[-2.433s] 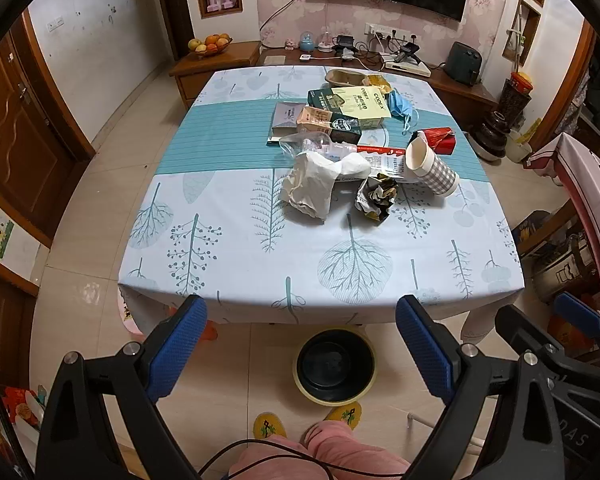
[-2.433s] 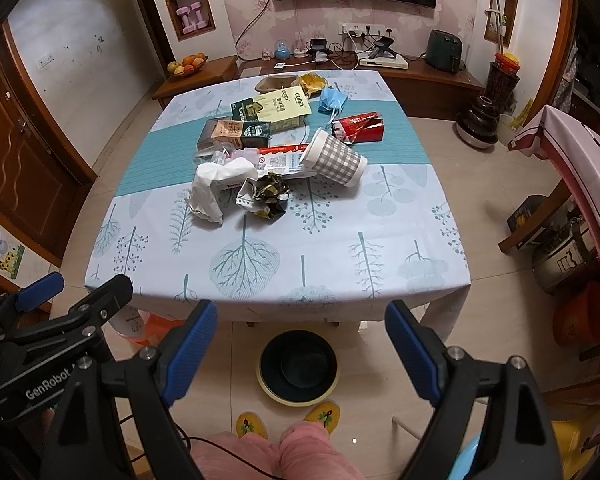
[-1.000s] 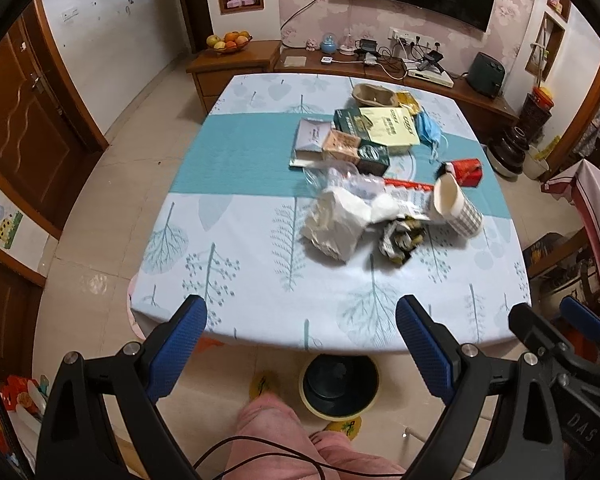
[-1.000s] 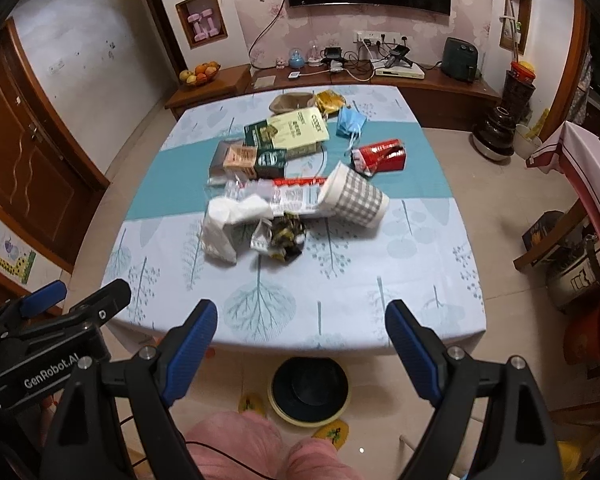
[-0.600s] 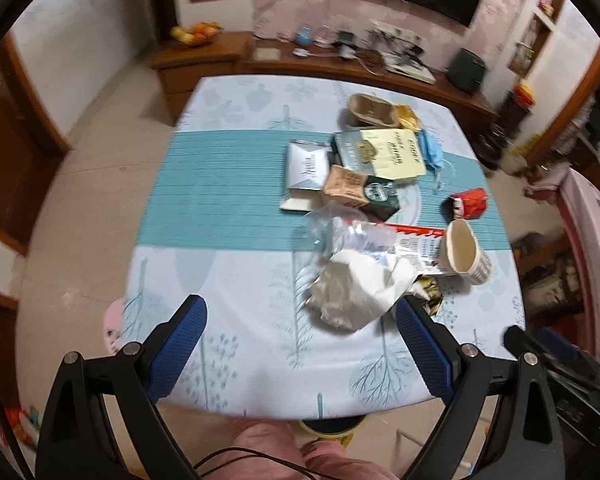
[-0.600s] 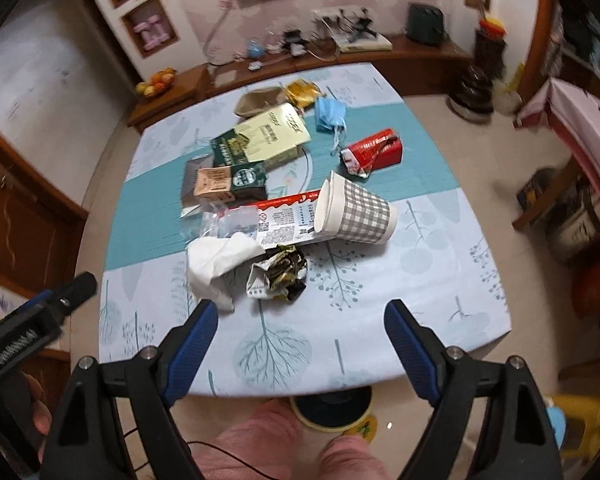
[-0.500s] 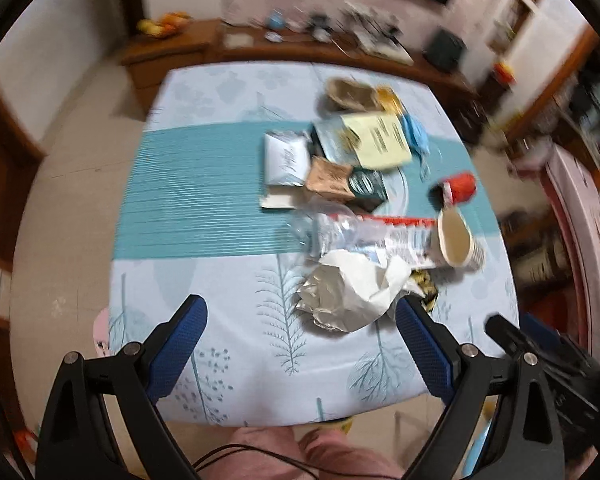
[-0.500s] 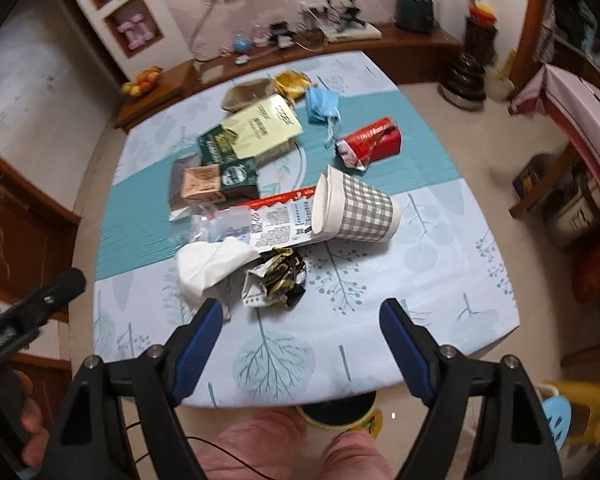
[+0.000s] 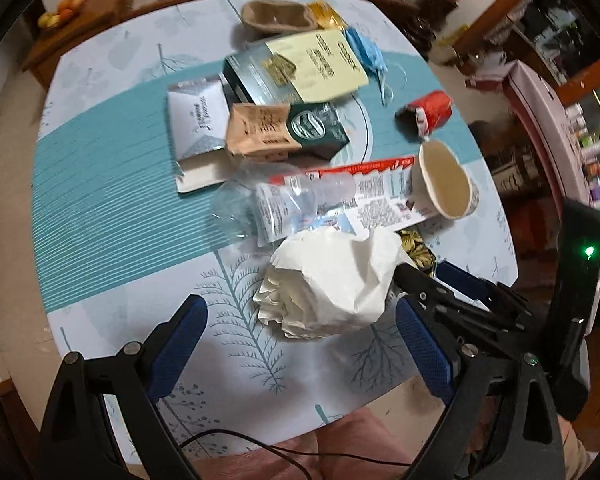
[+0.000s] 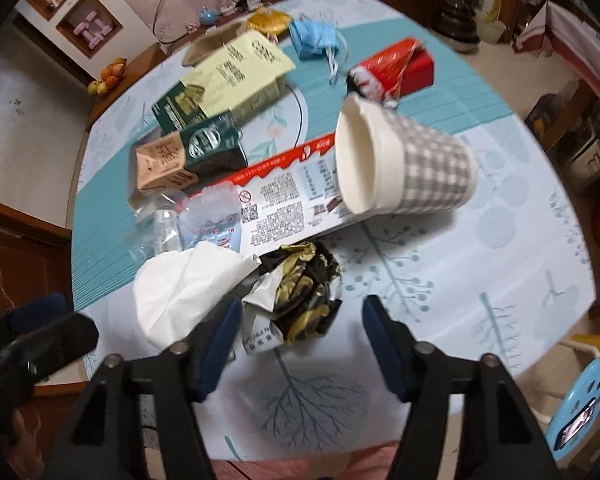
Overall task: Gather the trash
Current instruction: 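Grasp the white tissue with the left tool while the right grasps the gold-black wrapper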
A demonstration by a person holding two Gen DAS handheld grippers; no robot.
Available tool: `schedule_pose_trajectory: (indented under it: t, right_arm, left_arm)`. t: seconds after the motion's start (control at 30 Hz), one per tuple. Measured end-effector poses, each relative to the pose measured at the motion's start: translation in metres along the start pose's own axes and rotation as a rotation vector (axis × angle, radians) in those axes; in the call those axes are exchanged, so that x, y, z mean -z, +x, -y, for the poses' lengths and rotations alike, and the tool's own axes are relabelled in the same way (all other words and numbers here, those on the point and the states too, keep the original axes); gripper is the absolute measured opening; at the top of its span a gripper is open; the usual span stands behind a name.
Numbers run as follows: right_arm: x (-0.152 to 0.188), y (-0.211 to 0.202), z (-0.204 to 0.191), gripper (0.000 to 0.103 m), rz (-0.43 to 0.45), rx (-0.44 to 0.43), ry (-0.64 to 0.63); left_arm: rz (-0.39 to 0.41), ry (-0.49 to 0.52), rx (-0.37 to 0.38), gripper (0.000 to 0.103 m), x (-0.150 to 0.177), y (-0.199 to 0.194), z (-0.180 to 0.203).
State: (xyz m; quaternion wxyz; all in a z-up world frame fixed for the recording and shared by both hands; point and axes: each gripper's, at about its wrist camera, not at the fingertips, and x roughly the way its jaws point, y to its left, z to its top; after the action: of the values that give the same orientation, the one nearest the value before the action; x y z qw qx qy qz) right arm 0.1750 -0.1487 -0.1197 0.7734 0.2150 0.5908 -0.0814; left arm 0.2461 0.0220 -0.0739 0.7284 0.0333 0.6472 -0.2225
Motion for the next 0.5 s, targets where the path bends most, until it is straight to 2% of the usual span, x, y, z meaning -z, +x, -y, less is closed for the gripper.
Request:
schedule_pose_trajectory:
  t: [0.07, 0.17, 0.2, 0.27, 0.5]
  right_arm:
    - [-0.001, 0.004, 0.001, 0.058, 0.002, -0.04, 0.016]
    - [0.0, 0.003, 0.001, 0.043, 0.003, -0.076, 0.02]
    - [0.001, 0.002, 0.001, 0.042, -0.001, -0.086, 0.02]
    - [0.003, -0.001, 0.005, 0.041, -0.007, -0.072, 0.031]
    - [0.015, -0.002, 0.027, 0.041, -0.032, -0.11, 0.111]
  left_arm:
    - [-0.022, 0.006, 0.006, 0.094, 0.0, 0.007, -0.001]
    - [-0.058, 0.0, 0.026, 0.094, -0.001, 0.014, -0.005]
    - [-0.071, -0.003, 0.031, 0.094, -0.001, 0.017, -0.006]
    - [-0.086, -0.004, 0.041, 0.094, -0.002, 0.021, -0.006]
    - [-0.138, -0.004, 0.068, 0.094, -0.006, 0.038, 0.0]
